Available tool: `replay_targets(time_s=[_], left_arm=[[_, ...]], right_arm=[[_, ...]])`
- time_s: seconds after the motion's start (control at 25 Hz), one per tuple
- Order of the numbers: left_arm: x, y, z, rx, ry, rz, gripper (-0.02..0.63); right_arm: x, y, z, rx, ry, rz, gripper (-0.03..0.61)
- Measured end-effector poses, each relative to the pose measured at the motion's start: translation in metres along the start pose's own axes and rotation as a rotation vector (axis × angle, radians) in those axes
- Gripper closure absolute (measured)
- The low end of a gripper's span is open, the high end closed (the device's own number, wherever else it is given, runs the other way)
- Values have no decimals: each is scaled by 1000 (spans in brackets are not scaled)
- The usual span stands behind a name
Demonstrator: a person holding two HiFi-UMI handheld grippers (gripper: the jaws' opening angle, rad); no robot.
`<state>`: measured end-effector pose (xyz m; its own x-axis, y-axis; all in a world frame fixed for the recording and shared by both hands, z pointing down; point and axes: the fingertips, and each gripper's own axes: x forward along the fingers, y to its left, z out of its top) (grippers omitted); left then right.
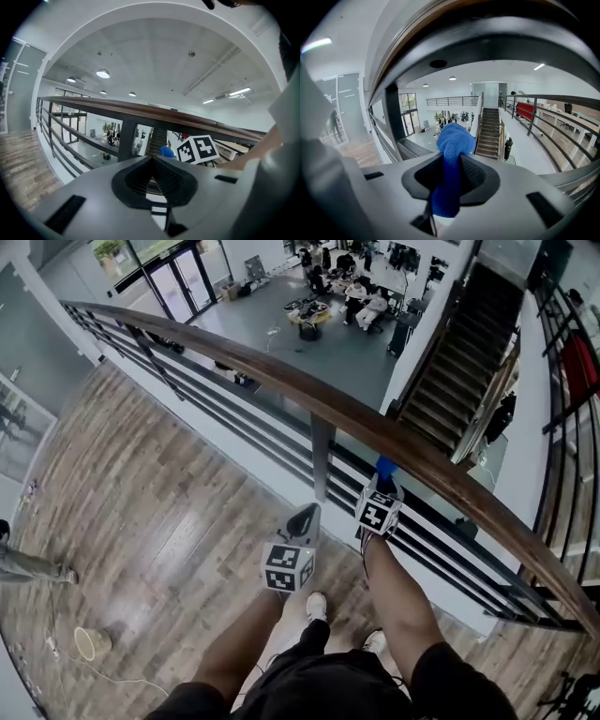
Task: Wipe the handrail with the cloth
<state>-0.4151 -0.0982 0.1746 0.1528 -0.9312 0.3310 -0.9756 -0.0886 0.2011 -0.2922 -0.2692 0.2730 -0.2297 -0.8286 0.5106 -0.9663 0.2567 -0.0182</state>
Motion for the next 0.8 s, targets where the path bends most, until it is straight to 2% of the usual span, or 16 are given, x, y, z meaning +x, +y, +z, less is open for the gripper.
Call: replay_targets(time_s=[0.48, 0.8], left_arm=[[27, -127, -16, 81, 42, -133, 611], [36, -208, -39, 89, 86, -214, 609]], right_arm=[[-66, -139, -31, 36, 6, -94, 479], [-105, -232, -59, 65, 21, -138, 479]])
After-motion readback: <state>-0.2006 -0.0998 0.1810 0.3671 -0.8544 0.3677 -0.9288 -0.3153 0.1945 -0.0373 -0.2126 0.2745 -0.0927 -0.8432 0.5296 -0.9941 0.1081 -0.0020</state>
